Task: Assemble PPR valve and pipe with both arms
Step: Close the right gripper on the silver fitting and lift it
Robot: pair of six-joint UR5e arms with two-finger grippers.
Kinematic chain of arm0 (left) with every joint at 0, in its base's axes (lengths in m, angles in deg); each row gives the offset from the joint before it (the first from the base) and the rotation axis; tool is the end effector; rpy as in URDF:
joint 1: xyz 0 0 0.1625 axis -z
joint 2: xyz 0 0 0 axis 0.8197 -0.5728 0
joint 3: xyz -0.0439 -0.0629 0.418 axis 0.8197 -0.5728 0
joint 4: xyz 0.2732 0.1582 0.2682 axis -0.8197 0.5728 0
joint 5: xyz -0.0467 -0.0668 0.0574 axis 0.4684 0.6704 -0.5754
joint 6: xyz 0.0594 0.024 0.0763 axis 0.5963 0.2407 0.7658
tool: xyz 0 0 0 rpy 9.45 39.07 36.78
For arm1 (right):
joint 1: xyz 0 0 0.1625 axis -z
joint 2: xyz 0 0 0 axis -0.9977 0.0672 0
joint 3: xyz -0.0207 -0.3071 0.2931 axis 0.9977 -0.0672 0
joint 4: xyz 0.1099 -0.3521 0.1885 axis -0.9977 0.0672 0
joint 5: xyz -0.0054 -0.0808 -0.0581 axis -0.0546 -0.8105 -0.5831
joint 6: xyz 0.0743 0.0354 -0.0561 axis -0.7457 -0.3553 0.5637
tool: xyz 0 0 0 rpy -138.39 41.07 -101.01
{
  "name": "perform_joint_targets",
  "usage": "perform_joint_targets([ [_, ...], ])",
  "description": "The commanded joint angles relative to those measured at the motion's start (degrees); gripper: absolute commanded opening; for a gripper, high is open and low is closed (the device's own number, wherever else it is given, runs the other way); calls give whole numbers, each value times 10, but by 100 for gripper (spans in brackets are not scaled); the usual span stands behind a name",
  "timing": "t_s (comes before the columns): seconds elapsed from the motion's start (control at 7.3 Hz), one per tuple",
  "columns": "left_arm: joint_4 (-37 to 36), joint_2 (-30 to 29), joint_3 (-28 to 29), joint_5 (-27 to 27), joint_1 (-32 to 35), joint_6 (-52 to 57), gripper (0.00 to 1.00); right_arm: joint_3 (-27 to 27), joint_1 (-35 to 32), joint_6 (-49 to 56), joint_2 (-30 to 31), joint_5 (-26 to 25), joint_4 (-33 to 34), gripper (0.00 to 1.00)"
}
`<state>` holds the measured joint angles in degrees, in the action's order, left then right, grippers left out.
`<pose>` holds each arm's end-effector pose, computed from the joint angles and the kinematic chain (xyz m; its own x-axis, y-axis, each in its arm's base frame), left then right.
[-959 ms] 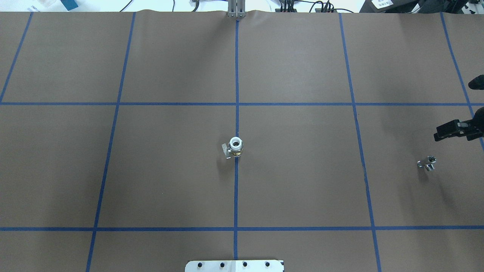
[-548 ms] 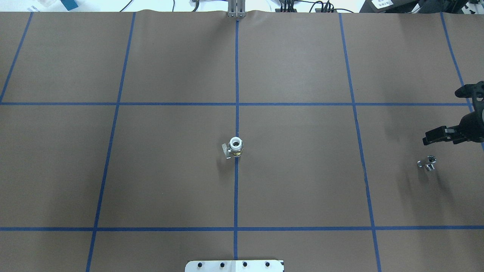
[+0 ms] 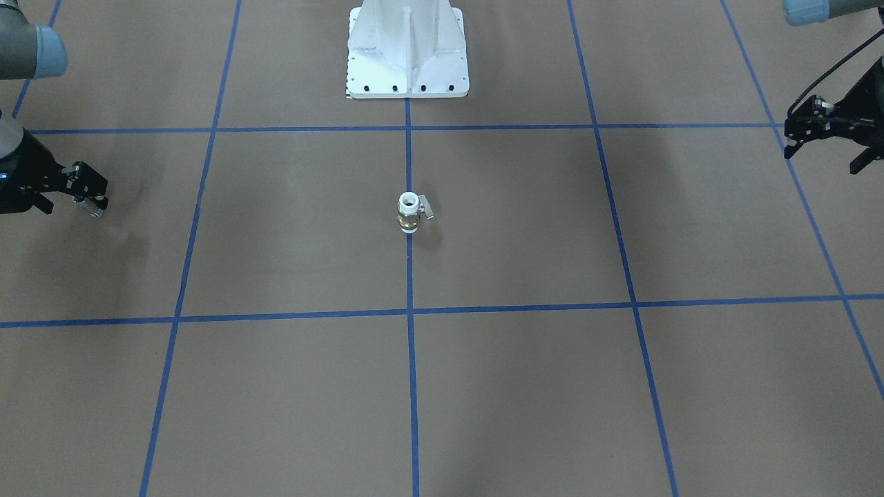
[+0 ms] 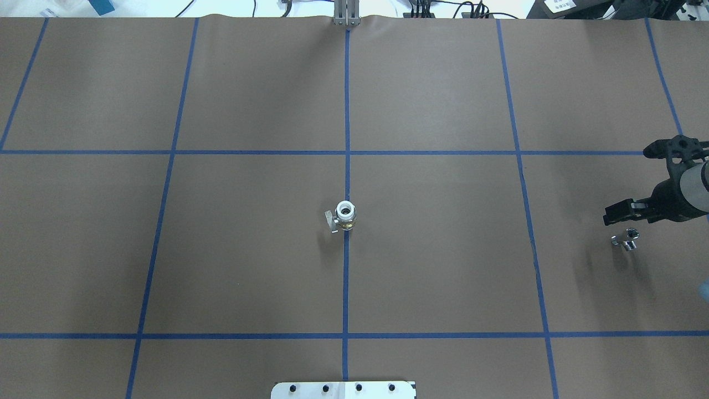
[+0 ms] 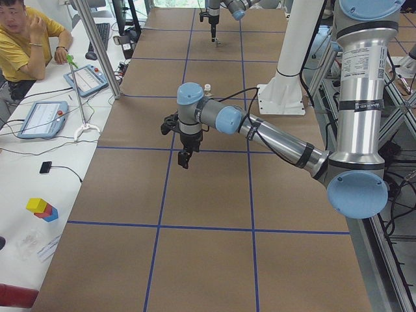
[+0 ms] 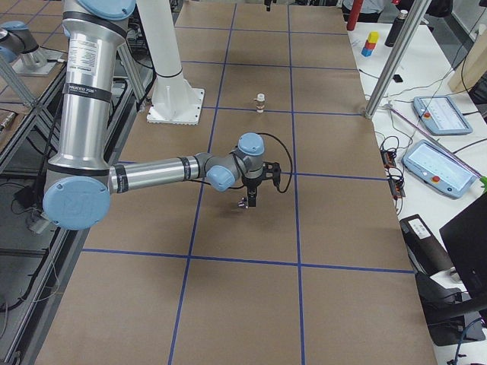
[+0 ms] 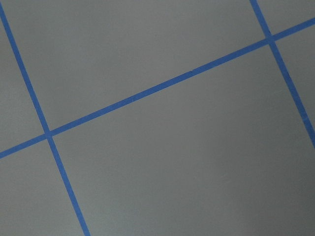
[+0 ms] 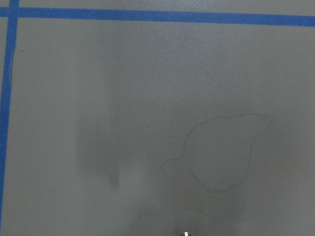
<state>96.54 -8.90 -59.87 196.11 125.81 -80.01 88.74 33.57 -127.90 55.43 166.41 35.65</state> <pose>0.0831 -0.4623 0.4578 0.7134 0.3810 -0.5881 -0.2466 0.9221 0.2982 -0.2123 -0.4088 0.5664 0.7061 -0.0472 0.7066 0.0037 0.9980 0.0629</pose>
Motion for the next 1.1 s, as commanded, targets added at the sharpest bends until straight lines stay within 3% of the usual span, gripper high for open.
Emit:
perform_joint_targets([
  [0.0,0,0,0,0,-1,0,100,-2,8,-1,6,-7,1,81],
  [0.41,0,-1,0,0,-1,0,100,-1,14,-1,19,-7,3,77],
  [0.96,0,-1,-1,0,-1,0,100,1,15,-2,20,3,4,8],
])
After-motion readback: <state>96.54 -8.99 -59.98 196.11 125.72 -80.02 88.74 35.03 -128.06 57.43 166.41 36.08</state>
